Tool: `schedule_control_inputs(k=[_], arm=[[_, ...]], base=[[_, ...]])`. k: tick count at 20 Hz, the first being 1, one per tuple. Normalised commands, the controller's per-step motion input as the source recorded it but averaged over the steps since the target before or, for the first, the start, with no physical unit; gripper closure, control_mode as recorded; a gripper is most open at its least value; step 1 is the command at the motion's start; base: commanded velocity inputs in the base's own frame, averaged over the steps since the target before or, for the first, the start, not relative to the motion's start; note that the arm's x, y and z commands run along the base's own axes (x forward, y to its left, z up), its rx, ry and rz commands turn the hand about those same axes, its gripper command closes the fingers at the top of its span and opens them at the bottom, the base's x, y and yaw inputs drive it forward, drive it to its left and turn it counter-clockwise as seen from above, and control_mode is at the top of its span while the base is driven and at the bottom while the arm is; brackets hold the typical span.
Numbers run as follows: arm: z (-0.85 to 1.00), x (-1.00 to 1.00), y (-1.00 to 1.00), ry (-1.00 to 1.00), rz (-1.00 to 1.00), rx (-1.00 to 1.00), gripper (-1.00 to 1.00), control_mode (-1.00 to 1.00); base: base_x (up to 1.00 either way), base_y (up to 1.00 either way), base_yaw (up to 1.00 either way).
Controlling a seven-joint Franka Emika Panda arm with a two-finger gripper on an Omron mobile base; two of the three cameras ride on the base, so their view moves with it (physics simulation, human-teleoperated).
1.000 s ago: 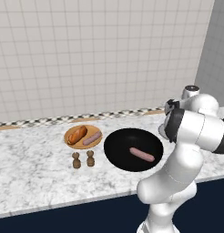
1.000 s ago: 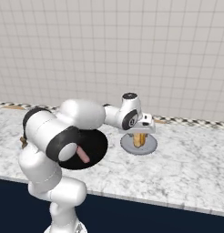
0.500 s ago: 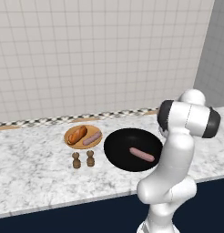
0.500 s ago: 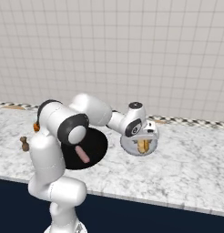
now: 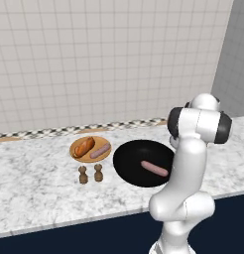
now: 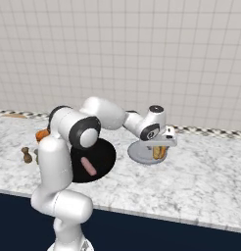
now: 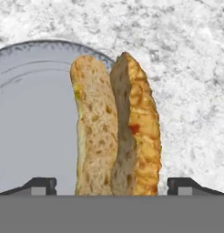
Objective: Place one bun and one sausage from the bowl on each plate.
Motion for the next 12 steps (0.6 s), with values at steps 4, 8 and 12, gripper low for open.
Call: schedule_control_inputs(k=[4, 8, 12], arm=[[0.14, -0.36, 0.35, 0.01, 0.0, 0.07, -1.0, -1.0], [0.65, -0.83, 0.57, 0.0, 0.01, 0.04, -1.0, -1.0], [0.73, -1.0, 0.94, 0.0, 0.02, 0.0, -1.0, -1.0]], base=[[0.0, 0.0, 0.0], [0.0, 0.0, 0.0], [0.0, 0.0, 0.0]])
